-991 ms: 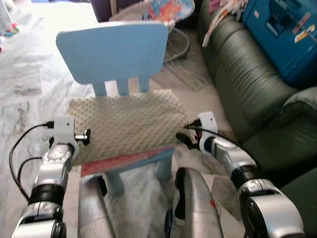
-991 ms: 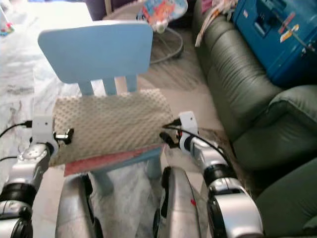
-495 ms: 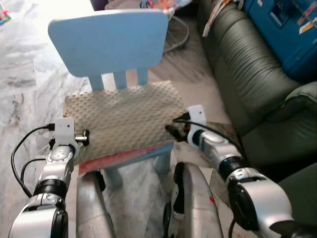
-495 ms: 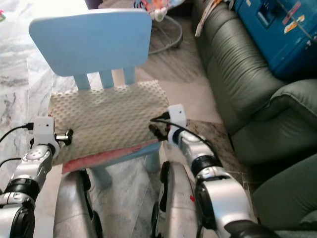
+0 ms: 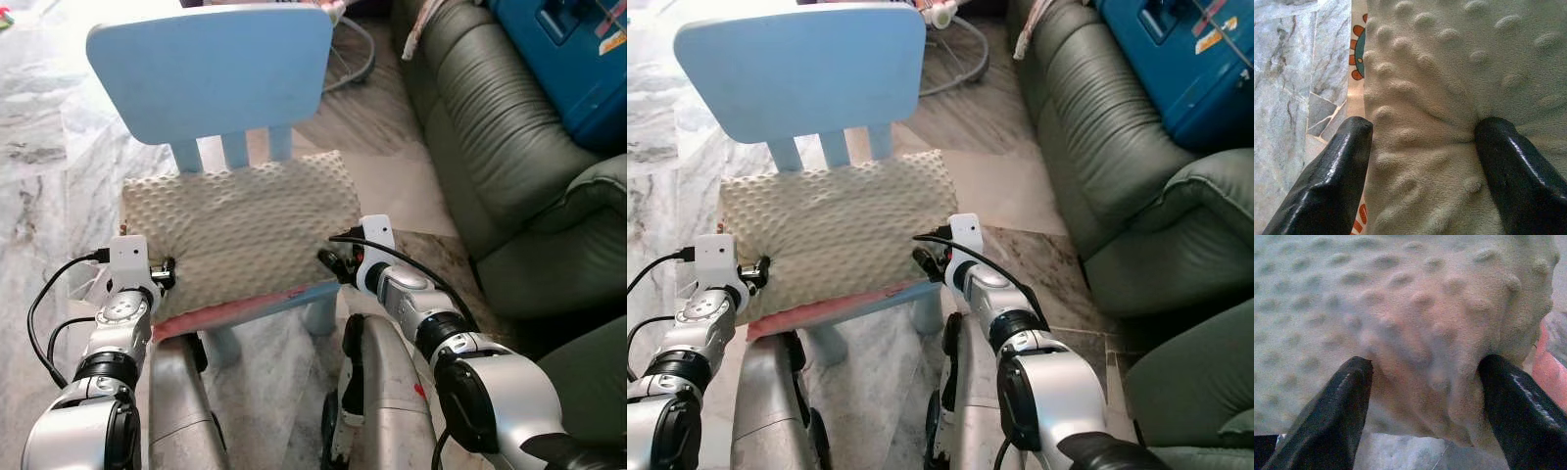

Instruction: Move the pillow to the sofa

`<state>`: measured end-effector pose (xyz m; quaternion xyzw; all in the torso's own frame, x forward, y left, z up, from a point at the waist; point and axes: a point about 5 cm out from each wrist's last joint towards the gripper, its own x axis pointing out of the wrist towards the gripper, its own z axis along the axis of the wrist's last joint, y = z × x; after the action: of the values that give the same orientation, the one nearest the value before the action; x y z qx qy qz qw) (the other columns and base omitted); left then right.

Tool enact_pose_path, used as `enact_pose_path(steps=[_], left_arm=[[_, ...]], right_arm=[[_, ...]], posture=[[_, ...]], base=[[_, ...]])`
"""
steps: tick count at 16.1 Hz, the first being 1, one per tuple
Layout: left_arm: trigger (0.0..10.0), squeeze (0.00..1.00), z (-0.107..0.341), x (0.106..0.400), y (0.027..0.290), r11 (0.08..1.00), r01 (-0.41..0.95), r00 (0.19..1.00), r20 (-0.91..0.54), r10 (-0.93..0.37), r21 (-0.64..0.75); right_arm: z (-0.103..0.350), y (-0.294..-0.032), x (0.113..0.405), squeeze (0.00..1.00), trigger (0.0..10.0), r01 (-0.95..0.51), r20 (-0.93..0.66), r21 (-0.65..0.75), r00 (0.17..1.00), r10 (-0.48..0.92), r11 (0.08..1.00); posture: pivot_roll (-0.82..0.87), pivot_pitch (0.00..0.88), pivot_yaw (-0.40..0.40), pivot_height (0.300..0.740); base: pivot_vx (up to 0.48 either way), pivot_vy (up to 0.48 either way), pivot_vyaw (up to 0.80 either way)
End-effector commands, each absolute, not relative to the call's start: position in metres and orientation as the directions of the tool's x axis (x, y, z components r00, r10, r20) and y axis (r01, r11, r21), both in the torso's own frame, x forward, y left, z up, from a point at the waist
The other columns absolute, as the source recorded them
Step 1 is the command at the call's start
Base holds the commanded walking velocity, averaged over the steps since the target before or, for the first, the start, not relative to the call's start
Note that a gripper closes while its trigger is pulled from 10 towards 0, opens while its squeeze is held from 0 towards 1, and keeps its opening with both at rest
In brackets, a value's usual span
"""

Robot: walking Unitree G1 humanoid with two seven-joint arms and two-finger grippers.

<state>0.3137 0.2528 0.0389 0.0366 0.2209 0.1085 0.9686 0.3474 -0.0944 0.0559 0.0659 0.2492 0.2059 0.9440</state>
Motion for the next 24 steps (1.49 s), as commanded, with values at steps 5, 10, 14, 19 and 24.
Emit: enact_pose_path(steps=[5, 10, 14, 19, 24], left_arm=[[0.0, 0.0, 0.024, 0.307, 0.245, 0.98, -0.177, 0.85, -0.487, 0.2, 0.093], [0.0, 0.0, 0.02, 0.304, 0.244, 0.98, -0.188, 0.843, -0.501, 0.195, 0.067], [0.0, 0.0, 0.014, 0.301, 0.241, 0.981, -0.188, 0.827, -0.53, 0.188, 0.055], [0.0, 0.0, 0.032, 0.318, 0.238, 0.978, -0.197, 0.866, -0.457, 0.203, 0.06], [0.0, 0.0, 0.075, 0.345, 0.242, 0.963, -0.201, 0.927, -0.283, 0.246, 0.179]], right_arm=[[0.044, -0.1, 0.341, 0.0, 0.0, -0.319, -0.525, 0.179, 0.769, 0.365, 0.931], [0.041, -0.105, 0.339, 0.0, 0.0, -0.311, -0.539, 0.156, 0.769, 0.344, 0.938], [0.043, -0.108, 0.342, 0.0, 0.0, -0.3, -0.541, 0.144, 0.774, 0.329, 0.943], [0.062, -0.108, 0.355, 0.0, 0.0, -0.301, -0.501, 0.157, 0.797, 0.338, 0.941], [0.08, -0.125, 0.366, 0.0, 0.0, -0.392, -0.43, 0.047, 0.823, 0.372, 0.919]], posture=[[0.05, 0.221, -0.133, 0.511], [0.05, 0.217, -0.137, 0.511], [0.05, 0.207, -0.145, 0.511], [0.04, 0.129, -0.151, 0.511], [0.05, 0.0, -0.108, 0.511]], base=[[0.0, 0.0, 0.0], [0.0, 0.0, 0.0], [0.0, 0.0, 0.0], [0.0, 0.0, 0.0], [0.0, 0.0, 0.0]])
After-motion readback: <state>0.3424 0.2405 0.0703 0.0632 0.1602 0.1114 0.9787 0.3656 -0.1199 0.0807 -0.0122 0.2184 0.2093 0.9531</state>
